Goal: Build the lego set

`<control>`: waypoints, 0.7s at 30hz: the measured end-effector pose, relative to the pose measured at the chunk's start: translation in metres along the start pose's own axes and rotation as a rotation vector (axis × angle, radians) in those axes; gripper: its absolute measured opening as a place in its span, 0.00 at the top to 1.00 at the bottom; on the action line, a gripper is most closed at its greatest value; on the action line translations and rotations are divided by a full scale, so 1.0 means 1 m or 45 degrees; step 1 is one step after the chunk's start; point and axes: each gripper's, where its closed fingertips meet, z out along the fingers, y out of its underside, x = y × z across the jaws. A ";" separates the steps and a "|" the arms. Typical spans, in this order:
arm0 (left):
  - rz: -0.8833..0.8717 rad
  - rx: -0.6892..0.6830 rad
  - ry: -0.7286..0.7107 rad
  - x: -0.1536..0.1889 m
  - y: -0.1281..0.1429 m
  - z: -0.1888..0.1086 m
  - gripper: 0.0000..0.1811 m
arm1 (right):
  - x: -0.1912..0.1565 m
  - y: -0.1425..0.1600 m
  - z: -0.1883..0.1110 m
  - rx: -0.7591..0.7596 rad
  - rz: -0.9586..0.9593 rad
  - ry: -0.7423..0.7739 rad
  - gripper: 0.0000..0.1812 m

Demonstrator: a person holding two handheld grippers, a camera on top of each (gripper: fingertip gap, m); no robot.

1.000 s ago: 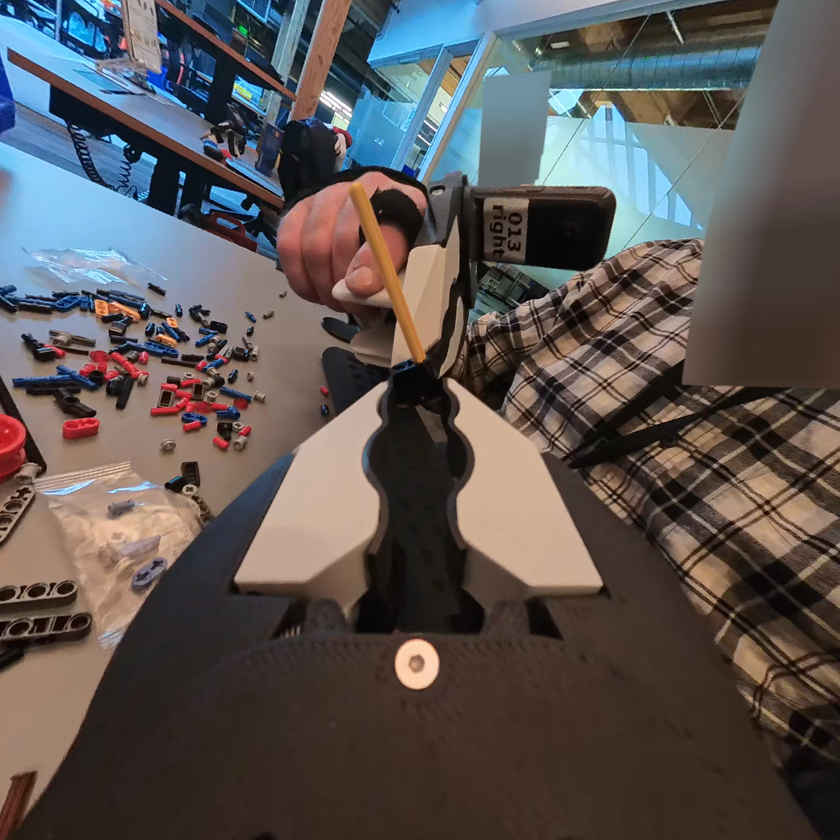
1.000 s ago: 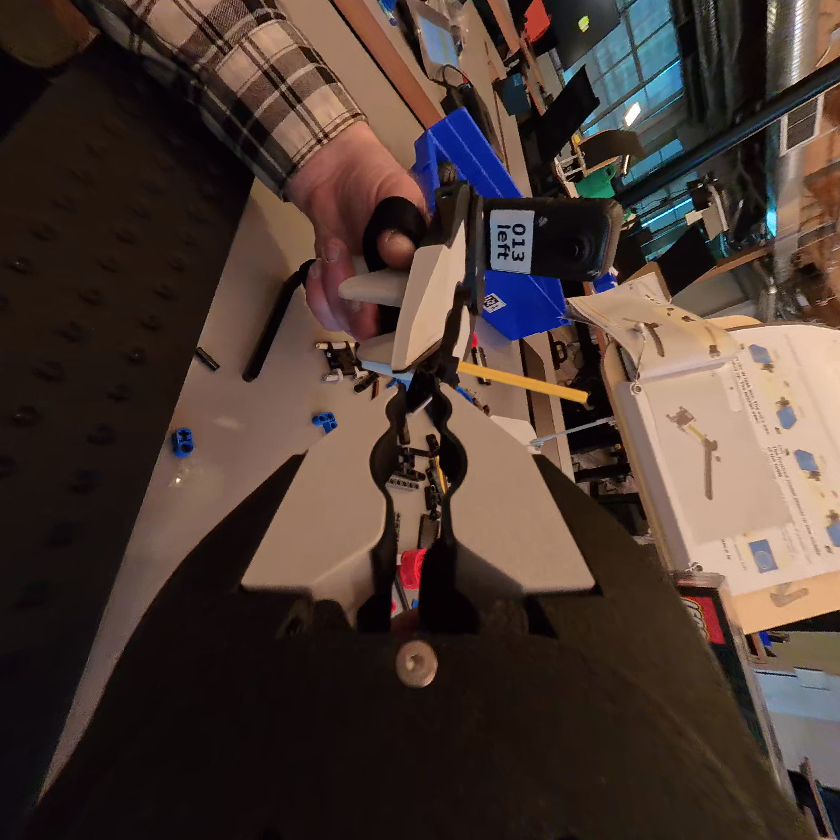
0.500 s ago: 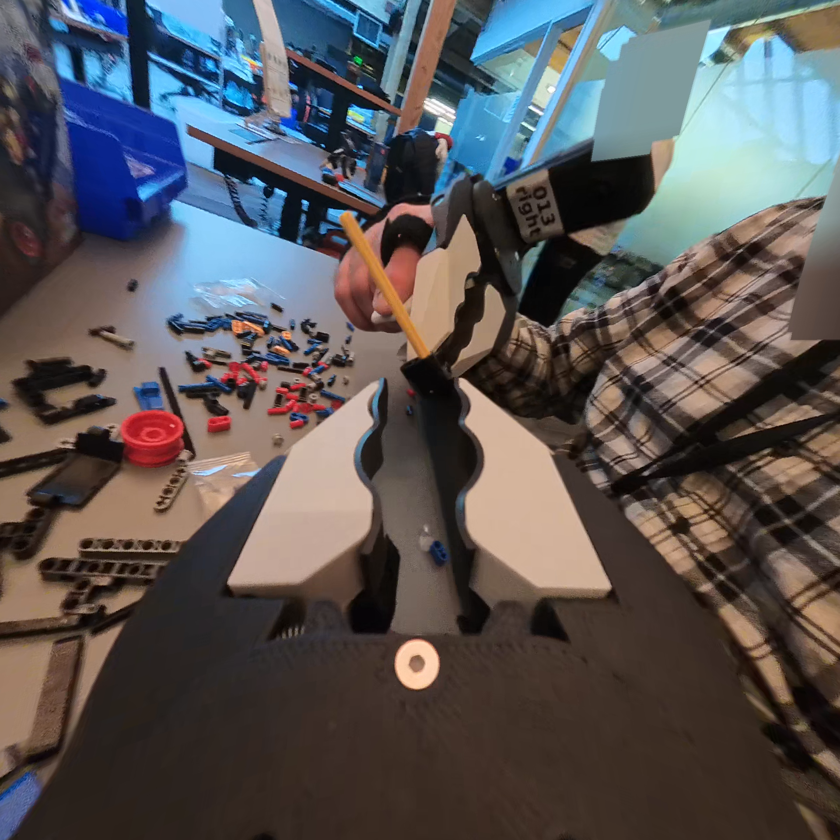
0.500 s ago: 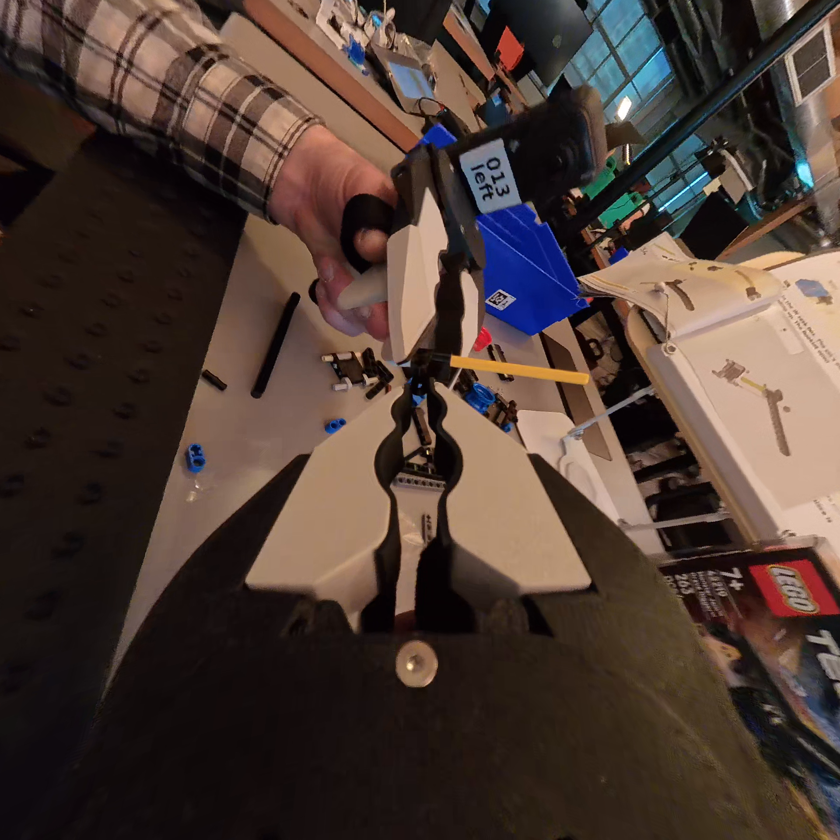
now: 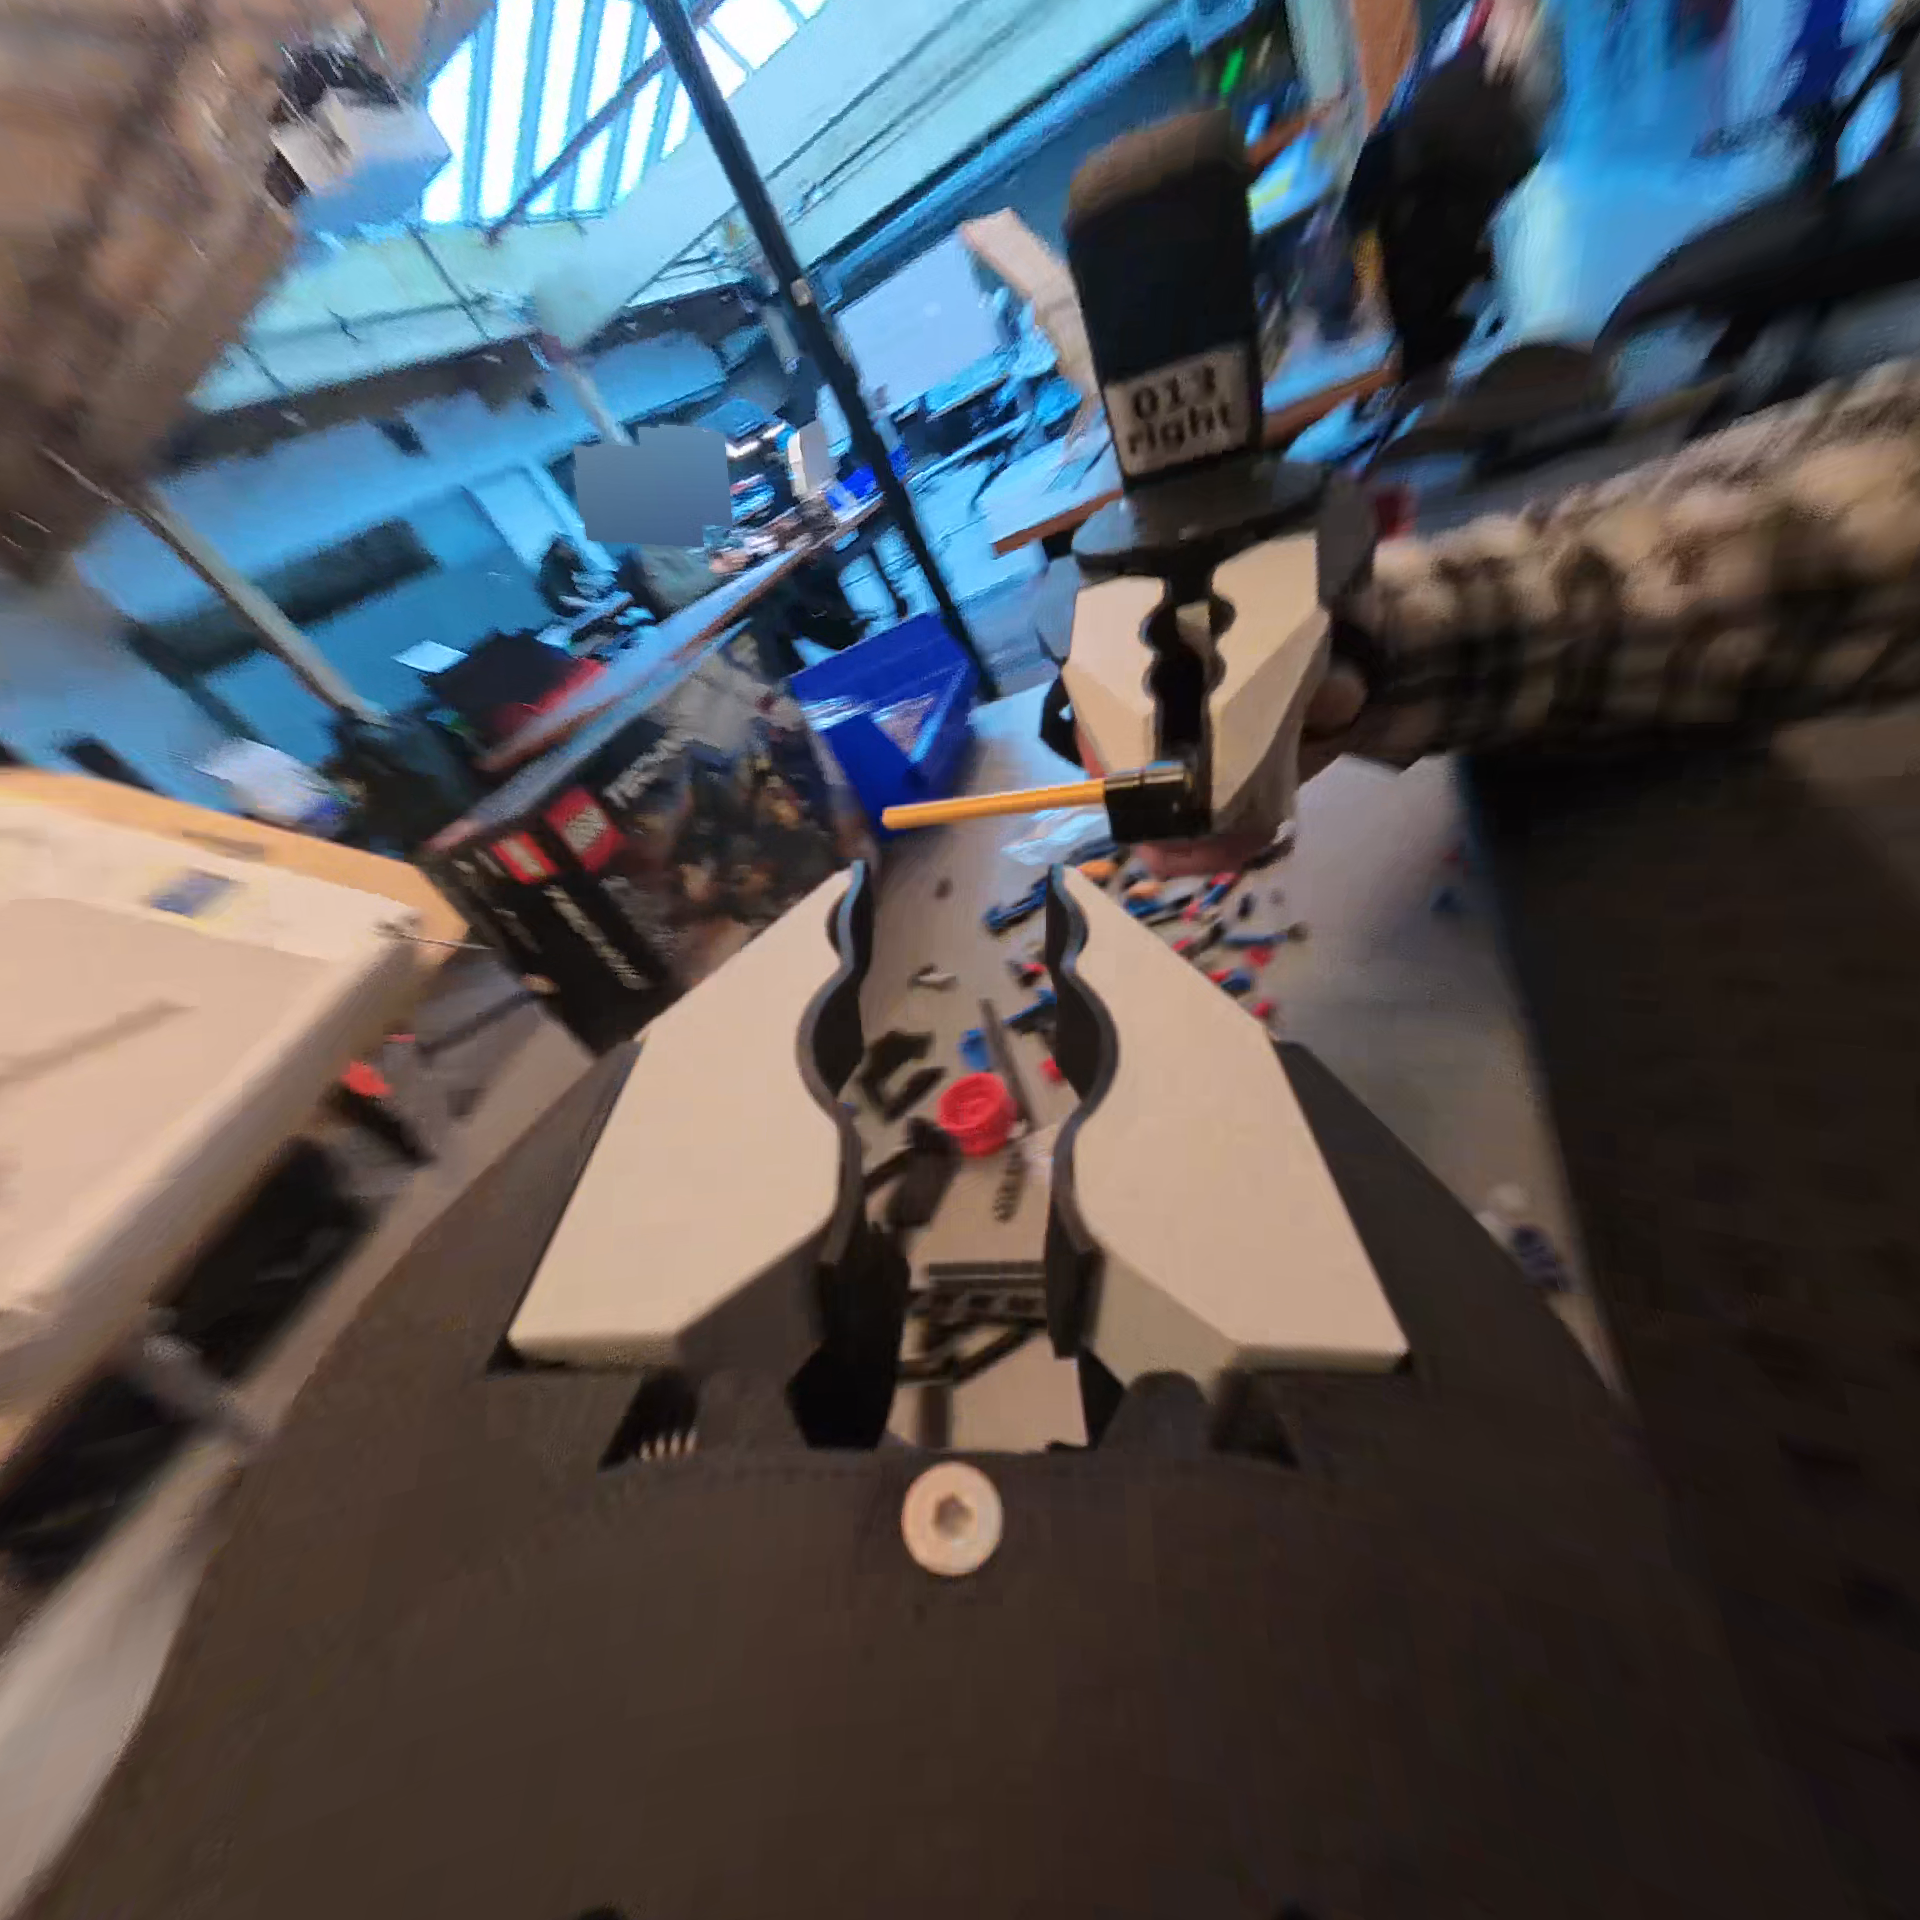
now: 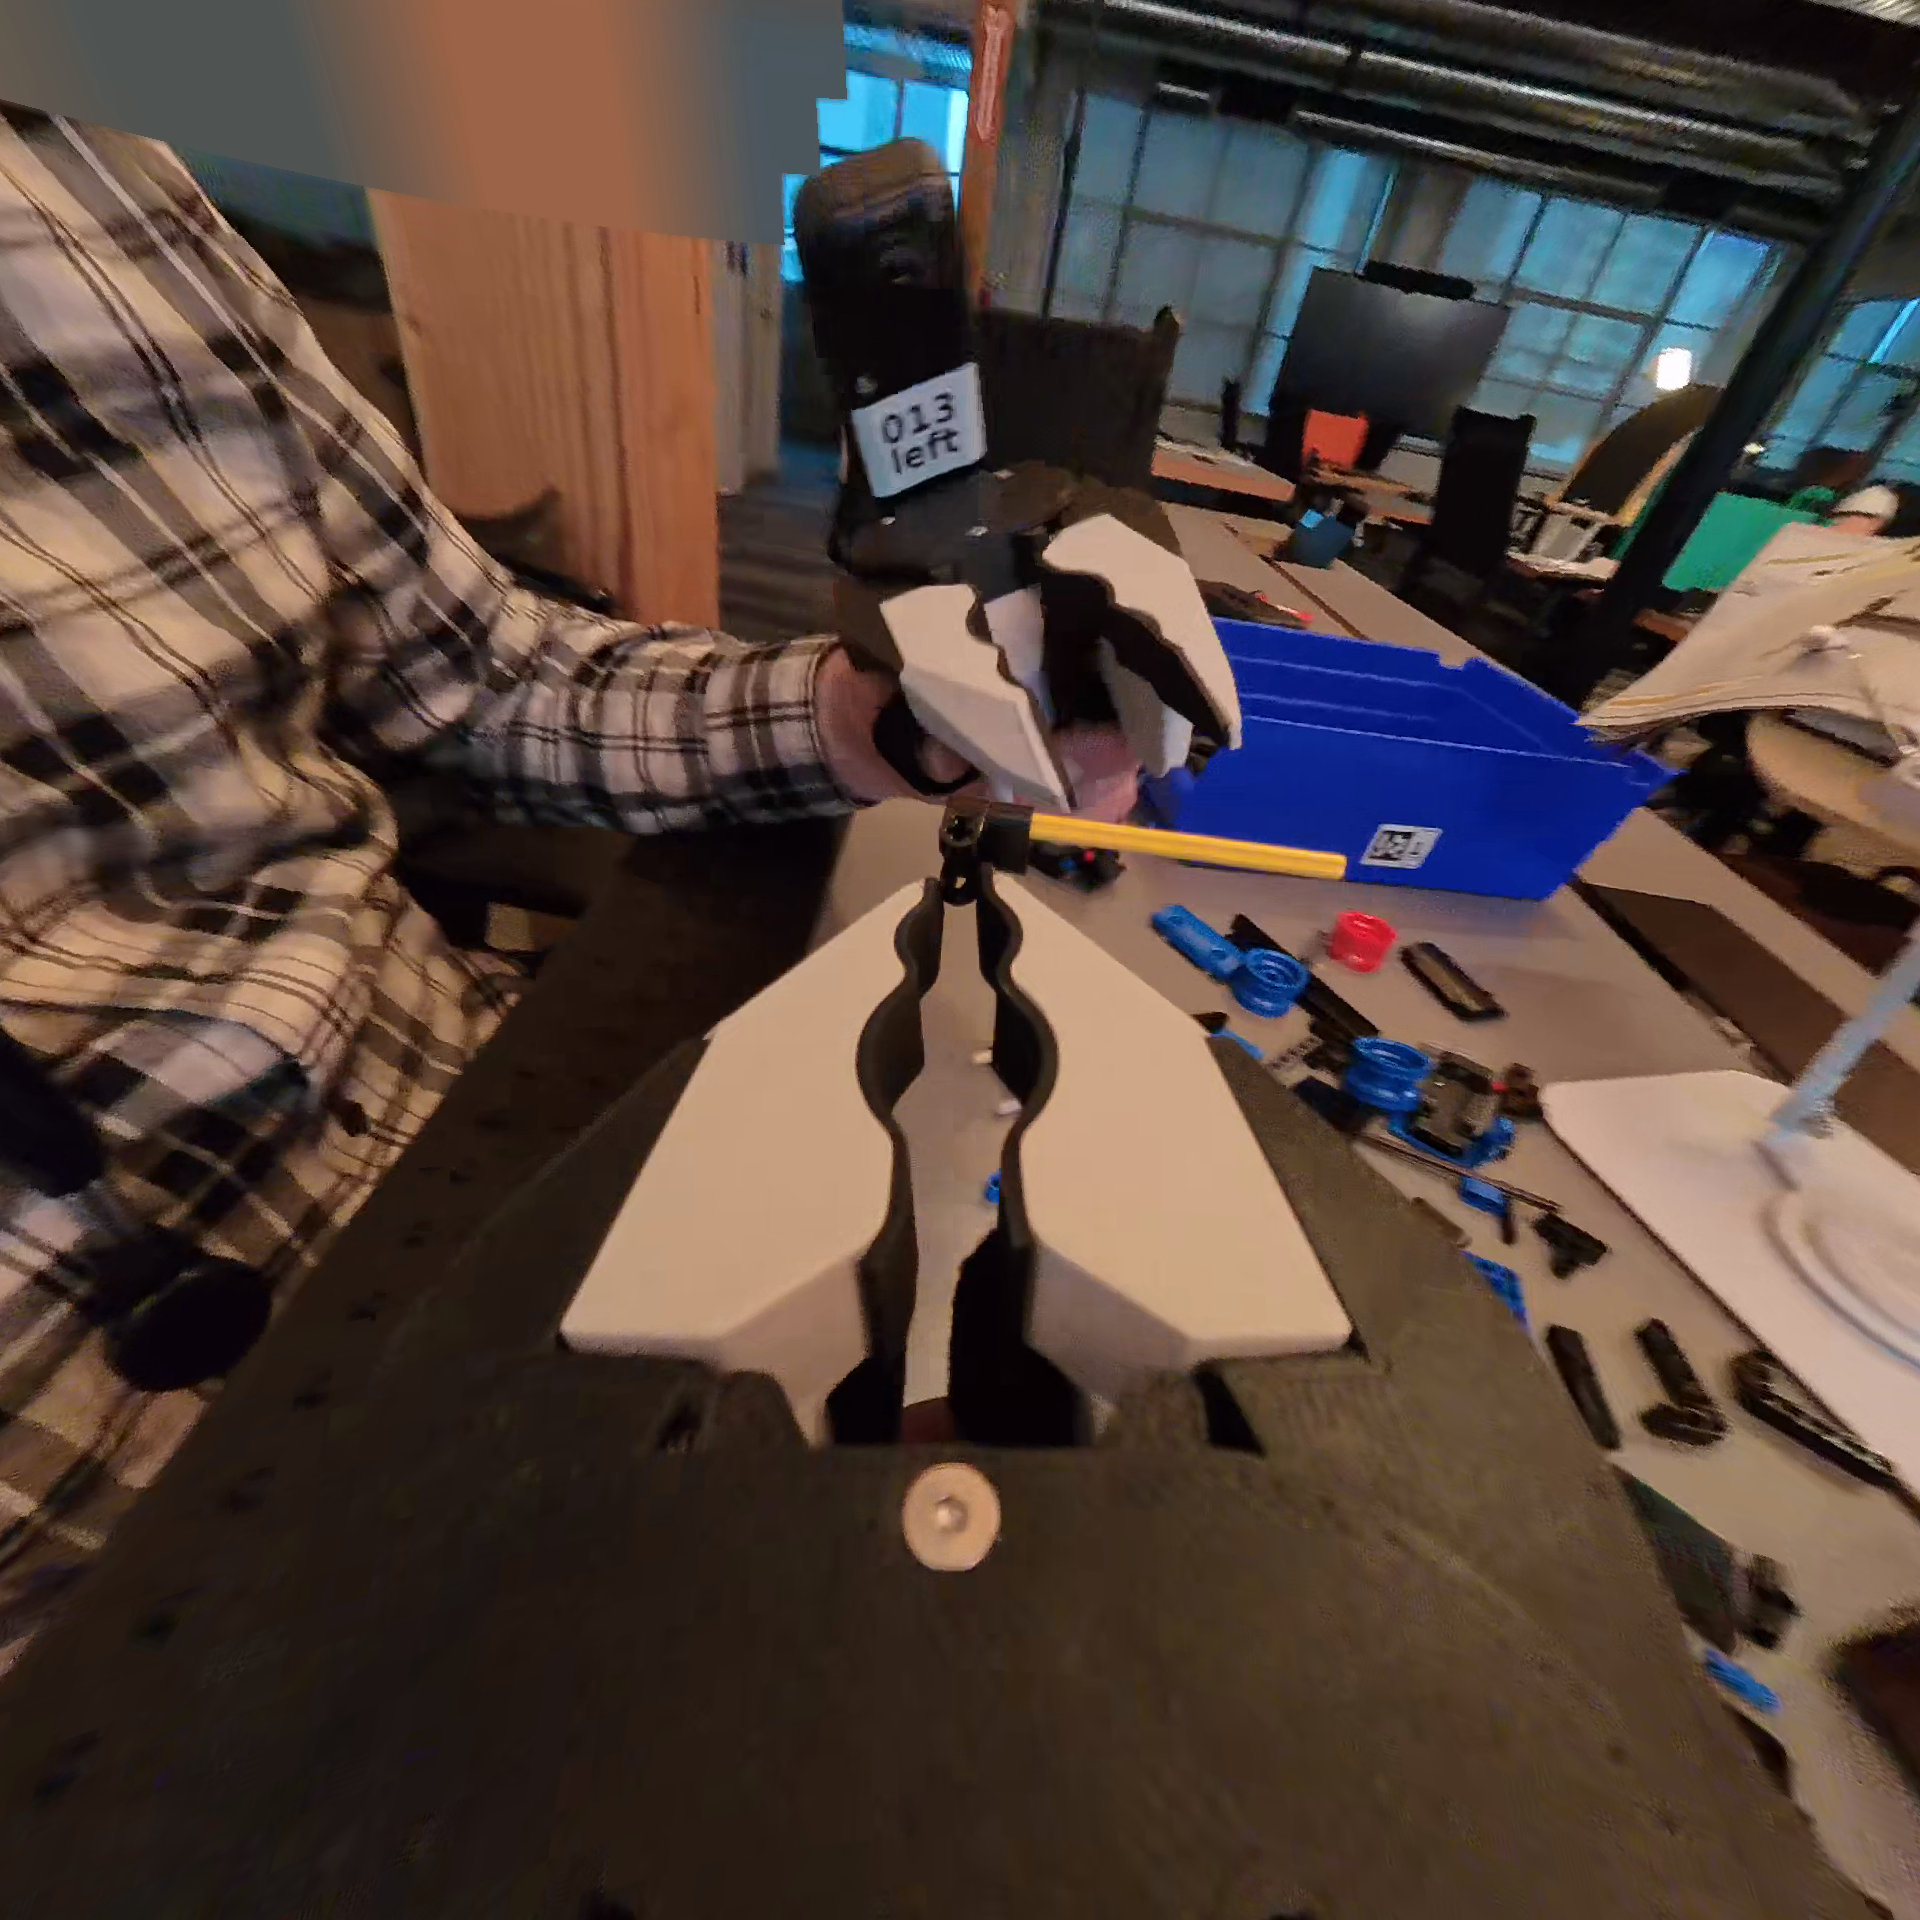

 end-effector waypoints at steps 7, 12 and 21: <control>0.729 -0.234 -0.184 0.018 0.006 0.021 0.85 | -0.017 0.005 0.003 0.054 0.212 -0.222 0.97; 0.779 -0.316 -0.136 0.026 0.021 0.028 0.99 | -0.021 0.004 0.007 0.080 0.284 -0.284 0.97; 0.670 -0.666 -0.262 -0.013 0.052 0.017 0.99 | 0.031 0.016 -0.007 -0.155 -0.012 0.264 0.88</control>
